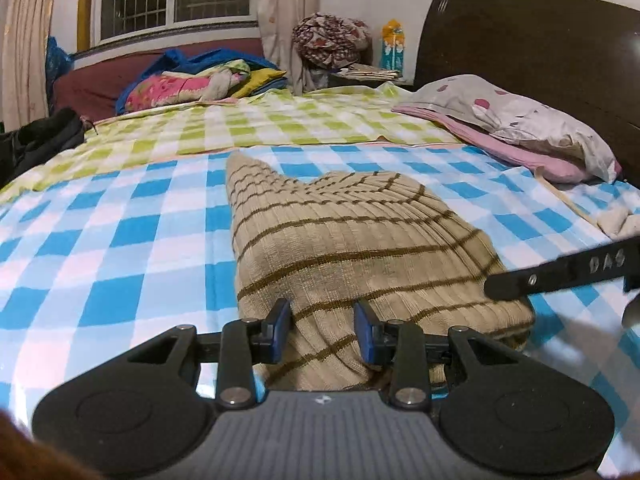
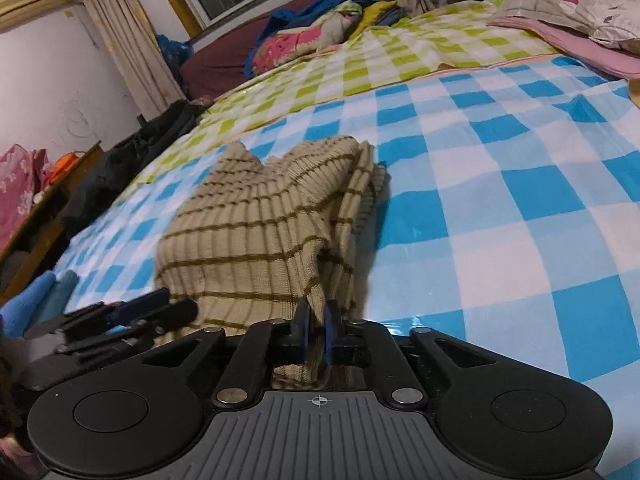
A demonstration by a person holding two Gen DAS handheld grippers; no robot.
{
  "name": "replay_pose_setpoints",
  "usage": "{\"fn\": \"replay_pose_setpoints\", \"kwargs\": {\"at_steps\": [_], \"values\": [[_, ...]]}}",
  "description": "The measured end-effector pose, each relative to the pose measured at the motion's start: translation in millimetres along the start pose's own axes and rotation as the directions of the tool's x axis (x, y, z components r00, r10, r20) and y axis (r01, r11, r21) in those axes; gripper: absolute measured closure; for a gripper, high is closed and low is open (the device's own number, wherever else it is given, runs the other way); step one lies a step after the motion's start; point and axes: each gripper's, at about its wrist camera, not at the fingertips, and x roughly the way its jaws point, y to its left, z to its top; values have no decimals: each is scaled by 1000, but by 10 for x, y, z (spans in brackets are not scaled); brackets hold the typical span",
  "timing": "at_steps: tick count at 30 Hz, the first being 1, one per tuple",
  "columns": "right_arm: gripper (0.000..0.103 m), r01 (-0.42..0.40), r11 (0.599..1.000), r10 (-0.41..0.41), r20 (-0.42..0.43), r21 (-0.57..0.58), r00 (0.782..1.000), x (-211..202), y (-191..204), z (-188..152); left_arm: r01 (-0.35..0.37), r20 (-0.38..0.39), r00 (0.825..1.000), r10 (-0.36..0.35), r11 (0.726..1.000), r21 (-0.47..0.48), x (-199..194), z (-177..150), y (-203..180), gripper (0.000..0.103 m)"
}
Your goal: Fold small clothes
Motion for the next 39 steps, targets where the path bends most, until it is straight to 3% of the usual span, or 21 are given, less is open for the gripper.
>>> {"fn": "replay_pose_setpoints", "kwargs": {"at_steps": [3,6,8,13,15,17,19,21,26,30,34,37,39], "values": [[86,-16,1000,16,50,0,999,-126,35,140,11,10,1000,-11,1000,-2,-39,45,29,63],[73,-6,1000,5,108,11,994,-119,53,332,8,27,1000,-8,1000,4,-57,108,41,63],[66,15,1000,-18,126,24,992,24,57,494,8,41,999,-8,1000,-1,-67,152,57,63],[61,93,992,-102,106,88,989,580,-18,743,-3,52,999,4,1000,-20,-9,230,117,63],[65,64,989,-76,89,132,993,721,-66,759,-9,52,999,10,1000,-13,28,231,116,63],[89,43,988,-58,100,149,993,707,-81,739,-14,55,998,14,1000,1,43,222,102,63],[94,32,990,-50,122,138,991,608,-76,701,-12,61,998,11,1000,12,35,210,100,63],[94,36,993,-55,164,115,985,440,-58,629,-7,69,998,6,1000,18,24,195,102,63],[99,26,983,-73,252,184,965,278,-160,441,-16,66,998,14,999,39,50,150,78,62],[100,51,972,-99,204,229,974,428,-285,361,-12,72,997,8,999,52,4,173,69,61],[100,27,969,-85,229,247,970,369,-335,419,-1,128,992,1,1000,0,-50,260,152,53],[100,67,971,-113,193,229,975,461,-317,437,-1,79,997,5,999,-47,157,343,194,52],[101,84,972,-125,179,220,976,477,-315,391,-14,37,999,15,1000,-28,313,351,178,45]]}}
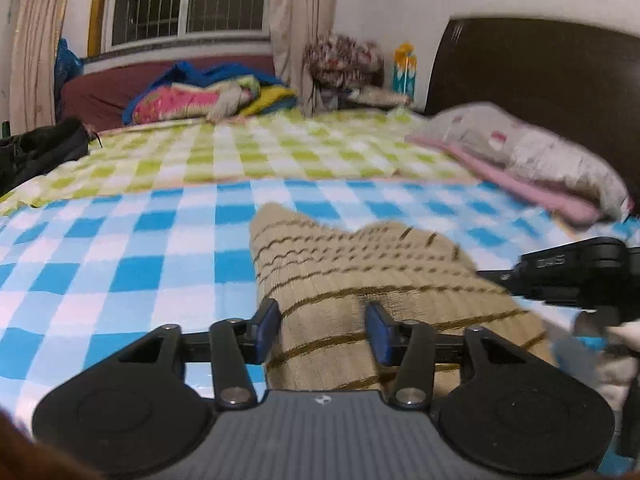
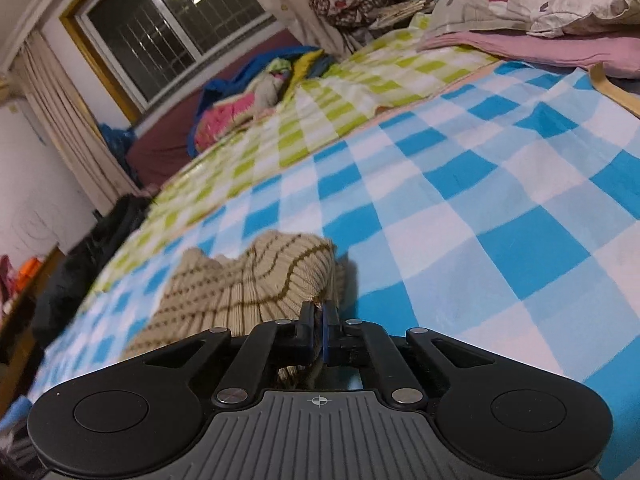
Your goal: Fold small clothes
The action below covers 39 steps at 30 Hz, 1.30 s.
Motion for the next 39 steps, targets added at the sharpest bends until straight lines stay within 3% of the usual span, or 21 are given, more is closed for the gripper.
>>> {"fn": "replay_pose_setpoints", "kwargs": {"at_steps": [4,6,12,14,17,21,23,25,30,36,39], "values": [[99,45,997,-48,-42,-56,998,47,43,-17,-27,-1,1000,27,995,93,35,-36,-128,44],[93,59,994,-63,-39,-95,997,27,115,50,-24,-1,1000,24,994,104,-11,-23,-135,44],[86,34,985,-33,8,-168,999,-125,376,192,7,37,999,-9,997,75,-170,59,-46,44],[72,36,980,-36,0,-194,999,-80,471,185,6,48,999,-9,998,58,-207,88,-7,44],[70,52,977,-60,-31,-208,998,38,492,125,3,36,999,-4,1000,23,-193,88,79,44],[66,56,983,-65,-42,-177,997,63,357,50,34,-11,999,-35,997,-65,-103,3,255,38],[54,61,985,-70,-48,-158,996,62,276,52,51,-23,998,-54,992,-113,-97,-23,330,38],[52,49,990,-58,-66,-130,996,75,182,38,64,-15,998,-67,988,-142,-129,-30,378,38],[52,5,998,-11,-95,-69,995,35,131,48,109,-47,992,-118,980,-169,2,-17,387,38],[40,-116,993,114,-128,-6,985,-81,66,76,174,-49,981,-188,963,-206,67,13,405,36],[34,-88,995,81,-165,-37,983,36,92,7,184,-88,975,-206,960,-212,203,10,415,29]]}}
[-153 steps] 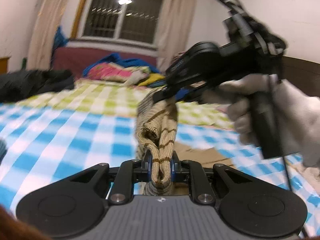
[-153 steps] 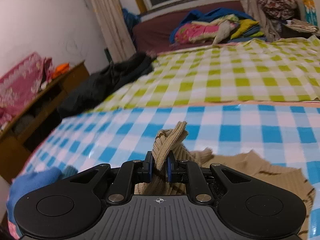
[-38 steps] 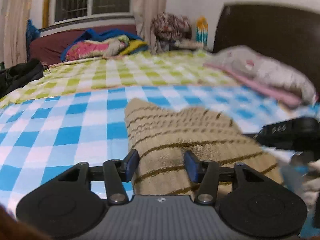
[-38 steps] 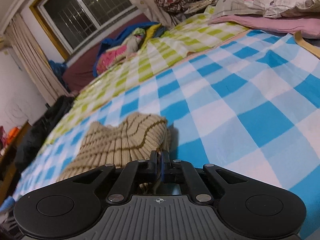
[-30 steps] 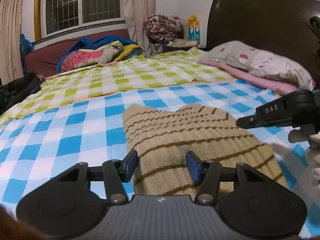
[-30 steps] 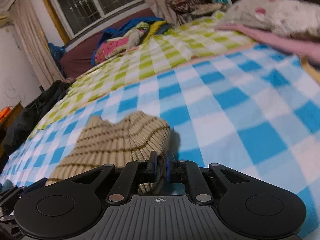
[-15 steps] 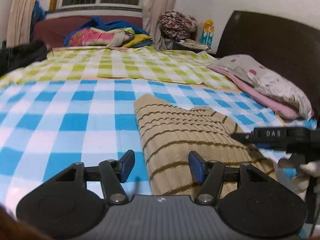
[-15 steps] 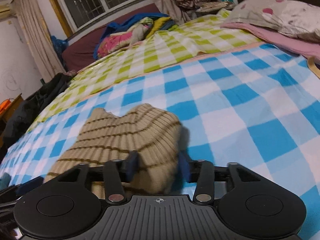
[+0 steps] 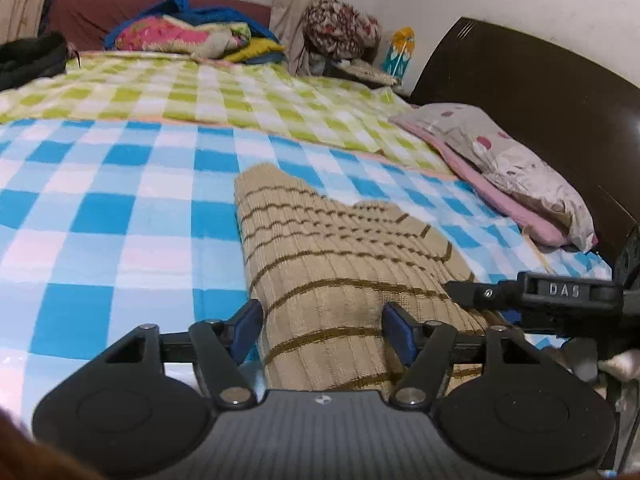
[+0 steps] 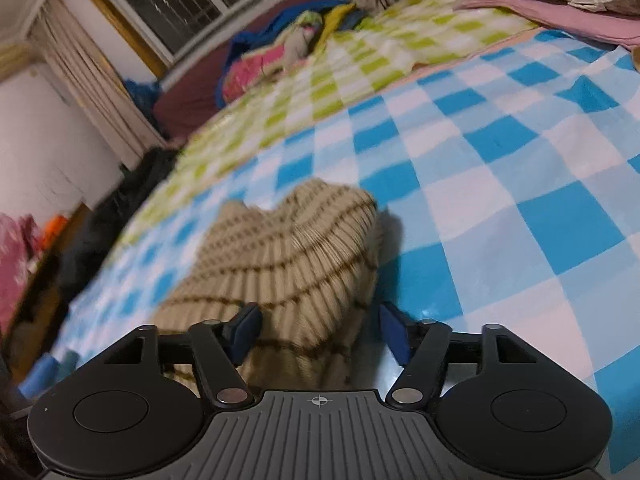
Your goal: Fold small clothes
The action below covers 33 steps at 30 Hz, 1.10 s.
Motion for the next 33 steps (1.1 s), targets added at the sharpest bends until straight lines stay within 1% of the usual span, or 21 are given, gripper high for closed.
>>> {"fn": "replay_pose_setpoints", "kwargs": {"at_steps": [4,6,7,8,9,11,13,15,19,21,23,25,28,30,32,33], "values": [[33,-32,999,32,-4,35,999,54,-63,-13,29,-33,999,-30,999,-19,85,-17,51,28],[36,-48,998,49,-8,48,999,72,-81,-15,26,-34,999,-26,1000,-5,74,-41,15,31],[50,-54,997,55,-11,48,998,76,-74,-19,21,-31,999,-20,1000,13,49,-59,-17,34],[61,-81,995,83,-24,62,996,72,-73,-31,16,-28,999,-15,999,30,22,-74,-47,36],[62,-106,990,109,-32,92,994,62,-82,-46,15,-26,1000,-14,999,42,-16,-91,-75,38],[69,-103,990,107,-29,94,994,11,-53,-85,28,-35,999,-27,998,56,-121,-131,-105,41],[71,-108,990,112,-36,89,993,-84,-2,-149,37,-45,998,-34,997,67,-262,-205,-119,42],[72,-114,991,117,-55,66,992,-209,68,-272,42,-58,998,-38,996,80,-436,-329,-133,42],[72,-127,991,130,-103,36,986,-509,183,-668,31,-87,996,-21,993,117,-782,-649,-186,41],[69,-112,994,111,-123,2,986,-637,242,-883,20,-97,995,-6,990,143,-883,-781,-218,40],[65,-83,996,78,-114,-40,990,-728,288,-982,3,-86,996,12,985,170,-942,-820,-261,39],[63,-46,996,40,-87,-74,995,-809,324,-964,-13,-67,997,26,983,184,-984,-791,-298,40],[63,-22,997,19,-32,-79,999,-952,344,-813,-19,-38,999,26,984,176,-1016,-707,-304,40],[62,13,994,-11,23,-107,1000,-1027,364,-691,-22,-22,999,26,984,175,-995,-657,-306,39],[57,34,991,-26,65,-127,998,-986,378,-534,-24,-13,1000,27,985,173,-934,-622,-317,39],[57,34,990,-24,76,-134,997,-929,385,-462,-26,-12,1000,28,985,170,-896,-612,-323,39]]}}
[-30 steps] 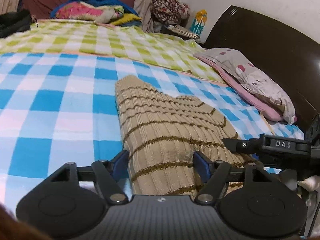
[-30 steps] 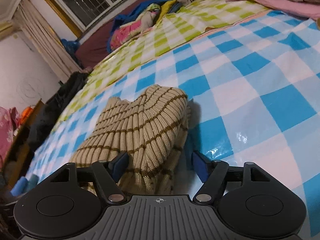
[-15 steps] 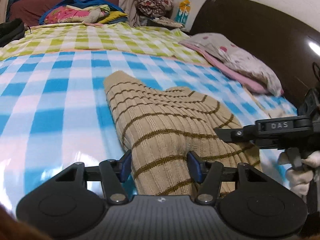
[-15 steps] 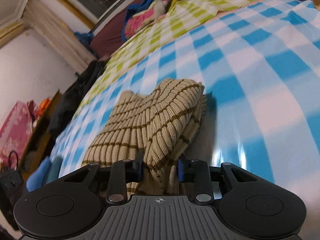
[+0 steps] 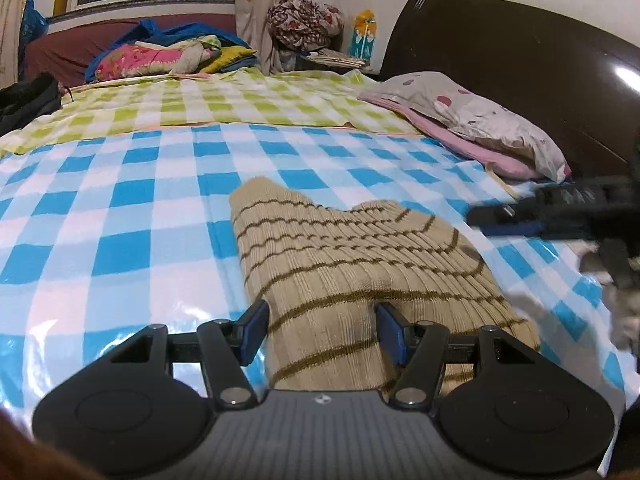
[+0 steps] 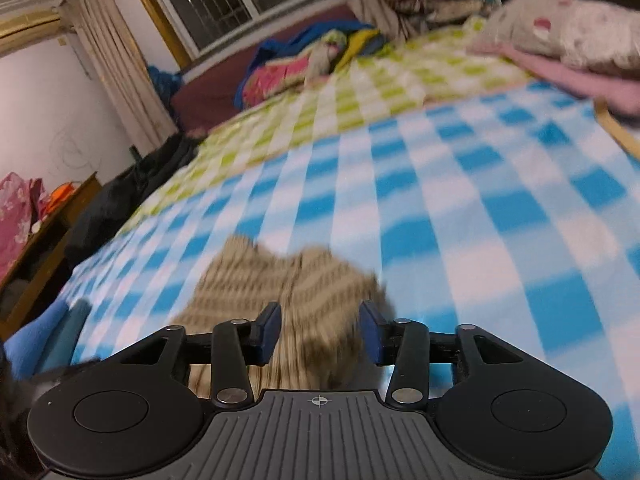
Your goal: Fold small clothes
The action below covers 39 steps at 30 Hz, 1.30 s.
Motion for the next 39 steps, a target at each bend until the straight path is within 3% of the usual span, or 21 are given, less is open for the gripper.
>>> {"fn": "replay_pose_setpoints", "kwargs": {"at_steps": [3,6,9,11,15,16,17,22,26,30,33,39], "values": [[55,23,998,-23,4,-58,1000,353,57,184,1,-3,1000,-1,1000,-13,93,26,-8,38],[55,40,992,-48,-68,-120,996,826,114,271,-1,-2,1000,1,1000,-3,113,34,-24,38],[68,61,989,-76,-110,-138,991,1064,119,218,2,-2,1000,-2,1000,-13,133,31,0,37],[85,91,986,-103,-82,-138,991,1067,116,236,4,0,1000,-4,1000,-26,168,50,7,36],[87,85,996,-86,-90,-15,992,1039,-68,271,-2,-4,1000,1,1000,-26,173,50,-15,36],[83,81,997,-82,-96,-14,992,1023,-67,246,-3,-6,1000,3,1000,-24,155,27,-12,36],[78,85,996,-87,-95,-27,992,998,-41,232,-4,-10,1000,4,1000,-27,136,4,-9,36],[78,134,987,-137,-31,-92,990,666,156,219,-26,-5,1000,26,999,-36,3,-71,-3,36],[78,99,976,-98,10,-196,995,186,468,27,-56,7,998,56,998,-11,-81,-82,-66,36],[78,36,973,-51,-61,-226,997,-9,653,-272,-88,-24,996,88,996,-9,-78,-135,-118,36],[79,60,968,-90,-115,-243,989,36,678,-517,-111,-63,992,111,994,-9,-46,-212,-132,36],[79,127,956,-149,-65,-266,987,-21,794,-638,-129,-81,988,128,992,-2,-127,-286,-225,36]]}}
